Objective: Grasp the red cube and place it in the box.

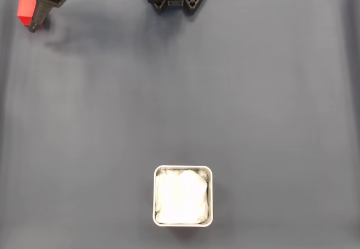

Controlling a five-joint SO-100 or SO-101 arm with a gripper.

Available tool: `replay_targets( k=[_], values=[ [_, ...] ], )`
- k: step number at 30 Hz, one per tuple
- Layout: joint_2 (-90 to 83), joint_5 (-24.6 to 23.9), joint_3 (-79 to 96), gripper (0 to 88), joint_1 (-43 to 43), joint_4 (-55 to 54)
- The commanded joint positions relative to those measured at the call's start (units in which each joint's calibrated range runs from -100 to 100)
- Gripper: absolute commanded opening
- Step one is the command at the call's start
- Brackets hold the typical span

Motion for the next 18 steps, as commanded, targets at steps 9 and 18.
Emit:
replay_targets(
  k=[9,18],
  values=[
    [2.5,-0.7,-4.1,30.1,-0.6,-2.6],
    [4.5,-0.8,-4.3,30.3,-0.3,-4.4]
  ],
)
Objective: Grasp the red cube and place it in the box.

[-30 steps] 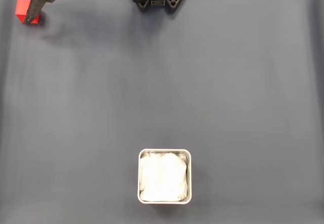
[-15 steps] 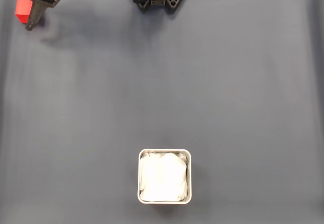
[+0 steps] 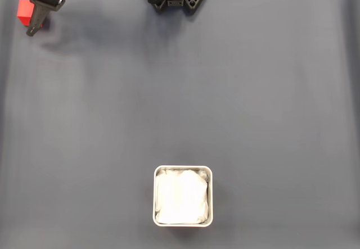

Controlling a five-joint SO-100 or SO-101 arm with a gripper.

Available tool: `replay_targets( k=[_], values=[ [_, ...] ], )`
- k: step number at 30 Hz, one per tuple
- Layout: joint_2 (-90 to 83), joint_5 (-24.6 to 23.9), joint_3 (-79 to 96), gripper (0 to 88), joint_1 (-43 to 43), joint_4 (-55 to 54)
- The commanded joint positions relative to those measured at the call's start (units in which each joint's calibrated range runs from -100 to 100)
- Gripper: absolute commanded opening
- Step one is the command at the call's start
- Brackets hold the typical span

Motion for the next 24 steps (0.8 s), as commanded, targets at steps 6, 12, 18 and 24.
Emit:
replay_targets(
  k=[6,12,18,24],
  values=[
    [1.3,-0.5,-3.2,30.4,0.2,-2.2],
    [2.3,-0.6,-3.2,30.5,0.2,-3.2],
    [2.8,-0.7,-3.3,29.5,0.2,-4.0],
    [2.8,-0.6,-3.4,21.6,0.2,-4.0]
  ],
)
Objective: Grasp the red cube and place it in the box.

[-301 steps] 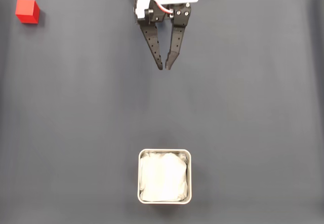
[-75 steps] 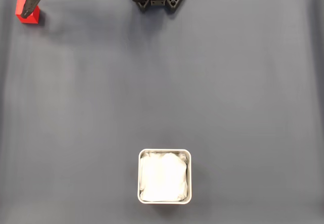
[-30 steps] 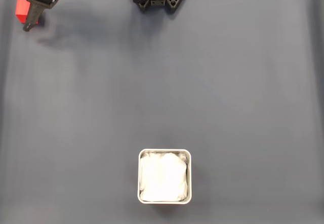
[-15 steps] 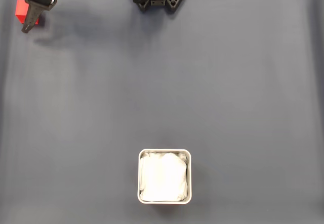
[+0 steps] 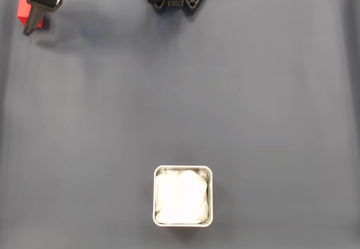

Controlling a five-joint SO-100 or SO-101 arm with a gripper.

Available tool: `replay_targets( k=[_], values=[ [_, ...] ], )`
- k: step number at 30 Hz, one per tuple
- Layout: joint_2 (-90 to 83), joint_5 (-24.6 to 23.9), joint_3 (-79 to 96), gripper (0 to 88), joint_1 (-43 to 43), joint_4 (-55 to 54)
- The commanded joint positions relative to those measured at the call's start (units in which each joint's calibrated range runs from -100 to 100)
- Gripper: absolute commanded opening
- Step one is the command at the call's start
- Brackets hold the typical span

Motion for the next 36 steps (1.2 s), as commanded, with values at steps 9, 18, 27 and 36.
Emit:
replay_targets(
  k=[9,18,27,36],
  values=[
    [-0.4,-0.4,-2.3,15.5,0.2,-1.3],
    [-0.6,-0.2,-2.3,9.8,0.0,-1.2],
    [-1.2,0.0,-2.2,5.3,-0.2,-0.8],
    [-2.7,0.2,-4.7,5.3,-0.3,3.7]
  ],
)
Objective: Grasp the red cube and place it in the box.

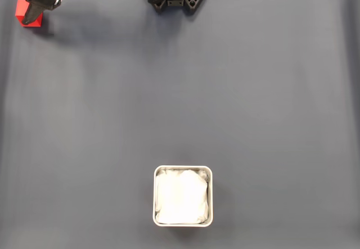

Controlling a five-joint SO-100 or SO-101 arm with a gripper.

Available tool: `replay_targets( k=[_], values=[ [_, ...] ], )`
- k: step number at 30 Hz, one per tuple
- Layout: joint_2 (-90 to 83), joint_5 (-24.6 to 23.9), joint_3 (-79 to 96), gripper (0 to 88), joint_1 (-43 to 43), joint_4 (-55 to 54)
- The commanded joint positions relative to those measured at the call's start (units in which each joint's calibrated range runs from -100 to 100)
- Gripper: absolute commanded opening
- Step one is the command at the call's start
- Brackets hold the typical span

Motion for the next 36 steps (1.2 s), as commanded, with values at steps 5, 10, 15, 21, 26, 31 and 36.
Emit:
replay_targets(
  k=[5,10,15,21,26,31,36],
  values=[
    [-3.0,0.0,-8.6,5.0,-0.5,9.0],
    [-3.8,-0.1,-11.4,4.7,-1.7,11.9],
    [-4.3,-0.3,-15.2,4.5,-3.0,15.9],
    [-5.8,-0.3,-17.7,4.2,-4.7,19.4],
    [-7.2,0.0,-19.7,4.0,-6.1,22.6],
    [-7.5,0.0,-22.9,3.9,-7.7,26.0],
    [-7.6,0.1,-25.3,3.8,-10.0,27.8]
  ],
)
